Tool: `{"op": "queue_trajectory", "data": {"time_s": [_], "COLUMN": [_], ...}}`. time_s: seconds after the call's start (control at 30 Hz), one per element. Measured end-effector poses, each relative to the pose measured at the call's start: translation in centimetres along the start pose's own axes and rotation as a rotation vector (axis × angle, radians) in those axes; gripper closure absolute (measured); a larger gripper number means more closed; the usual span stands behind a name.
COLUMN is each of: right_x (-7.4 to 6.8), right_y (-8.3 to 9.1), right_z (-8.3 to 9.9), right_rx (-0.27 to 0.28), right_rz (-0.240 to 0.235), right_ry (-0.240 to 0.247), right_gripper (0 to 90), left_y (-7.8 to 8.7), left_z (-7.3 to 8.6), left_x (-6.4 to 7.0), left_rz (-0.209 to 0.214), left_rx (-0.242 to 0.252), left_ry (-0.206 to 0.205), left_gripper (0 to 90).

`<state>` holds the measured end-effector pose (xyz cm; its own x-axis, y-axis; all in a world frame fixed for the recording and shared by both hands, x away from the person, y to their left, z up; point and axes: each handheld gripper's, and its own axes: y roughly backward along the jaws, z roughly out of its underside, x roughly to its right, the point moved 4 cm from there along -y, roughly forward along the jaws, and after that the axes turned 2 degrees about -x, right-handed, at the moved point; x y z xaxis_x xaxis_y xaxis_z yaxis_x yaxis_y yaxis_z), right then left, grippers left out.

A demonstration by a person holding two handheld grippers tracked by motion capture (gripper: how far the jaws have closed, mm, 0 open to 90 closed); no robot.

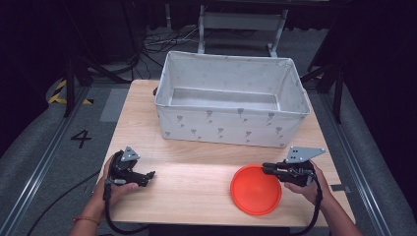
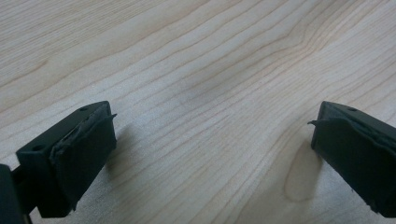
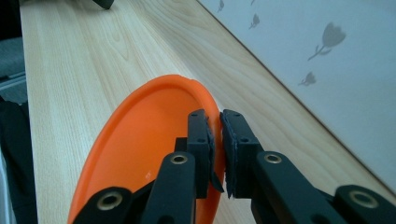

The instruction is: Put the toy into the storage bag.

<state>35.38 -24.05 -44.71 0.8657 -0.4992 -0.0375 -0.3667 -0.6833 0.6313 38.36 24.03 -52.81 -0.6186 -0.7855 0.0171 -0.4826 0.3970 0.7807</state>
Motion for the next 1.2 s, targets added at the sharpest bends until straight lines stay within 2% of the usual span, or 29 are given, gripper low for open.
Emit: {"op": "queue_trajectory", "data": {"time_s": [0.3, 0.6, 0.9, 1.2], "right_x": [-0.7, -1.0, -1.0, -0.8], "right_y": [2.1, 3.5, 5.3, 7.7], "right_z": [-2.1, -4.0, -5.7, -7.2], "right_rx": [-0.008, -0.041, -0.045, -0.025], "right_rz": [0.067, 0.111, 0.139, 0.165], "right_ry": [0.099, 0.167, 0.200, 0.203], "right_gripper": [82.6, 82.6, 82.6, 82.6], "left_y": [0.0, 0.0, 0.0, 0.0], "left_z": [0.0, 0.0, 0.0, 0.0], "left_x": [0.0, 0.0, 0.0, 0.1], "left_rz": [-0.007, -0.007, -0.008, -0.007], "left_rx": [-0.001, -0.002, -0.004, -0.003], "left_ry": [0.003, 0.004, 0.001, 0.005], "left_gripper": [0.2, 0.3, 0.3, 0.4]}}
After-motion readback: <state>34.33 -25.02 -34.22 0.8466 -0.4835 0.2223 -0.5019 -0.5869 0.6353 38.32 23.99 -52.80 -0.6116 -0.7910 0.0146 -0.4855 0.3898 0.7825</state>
